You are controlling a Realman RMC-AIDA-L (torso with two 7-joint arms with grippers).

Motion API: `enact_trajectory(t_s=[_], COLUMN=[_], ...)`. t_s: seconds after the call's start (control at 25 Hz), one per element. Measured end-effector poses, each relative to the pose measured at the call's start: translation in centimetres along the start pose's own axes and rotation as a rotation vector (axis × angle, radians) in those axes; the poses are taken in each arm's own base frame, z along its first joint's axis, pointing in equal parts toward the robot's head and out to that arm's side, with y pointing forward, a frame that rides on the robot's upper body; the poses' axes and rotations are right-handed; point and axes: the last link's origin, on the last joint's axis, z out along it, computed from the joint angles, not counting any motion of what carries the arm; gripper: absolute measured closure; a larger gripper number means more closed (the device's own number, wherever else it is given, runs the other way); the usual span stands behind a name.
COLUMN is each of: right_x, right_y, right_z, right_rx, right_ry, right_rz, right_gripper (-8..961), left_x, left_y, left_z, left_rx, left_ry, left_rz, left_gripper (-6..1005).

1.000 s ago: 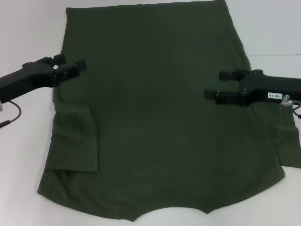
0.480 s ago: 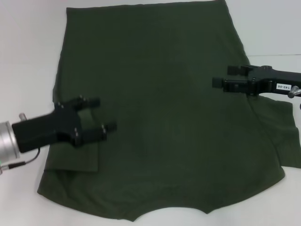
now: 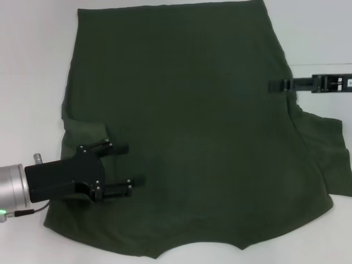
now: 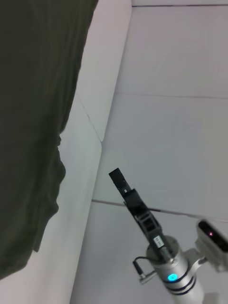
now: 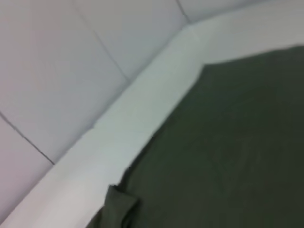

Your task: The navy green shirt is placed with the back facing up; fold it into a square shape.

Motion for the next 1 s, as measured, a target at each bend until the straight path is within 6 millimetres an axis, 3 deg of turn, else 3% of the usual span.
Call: enact_trajectory(t_s=[0.36,1.0], right_x=[-2.8,-0.4], right_y=[1.0,-1.7], right_z=[-2.4,-6.8], right_rx=[0.133,0.36], right_ry=[0.2,0.308], right_rz=[0.202,0.382], right_gripper=[18,28], left_x=[0.2,0.3], left_y=[0.1,0.0], left_z=[0.7,0.8], left_rx=[-0.008,-0.008], left_ry=[0.009,0.007], left_rz=[0.01,0.024], left_gripper=[152,152])
